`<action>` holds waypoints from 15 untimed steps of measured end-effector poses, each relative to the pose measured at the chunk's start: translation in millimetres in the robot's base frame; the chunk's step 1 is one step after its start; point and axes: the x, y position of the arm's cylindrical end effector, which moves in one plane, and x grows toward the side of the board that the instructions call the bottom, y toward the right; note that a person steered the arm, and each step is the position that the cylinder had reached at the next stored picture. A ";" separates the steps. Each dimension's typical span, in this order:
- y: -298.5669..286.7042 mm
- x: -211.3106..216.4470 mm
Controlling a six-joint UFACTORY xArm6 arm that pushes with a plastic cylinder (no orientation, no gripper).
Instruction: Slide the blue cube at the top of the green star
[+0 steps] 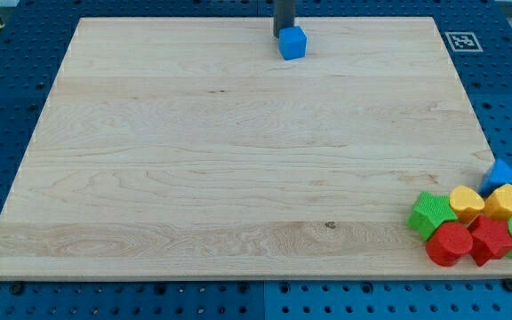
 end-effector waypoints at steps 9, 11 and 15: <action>29.9 109.3; 54.7 121.3; 106.2 141.7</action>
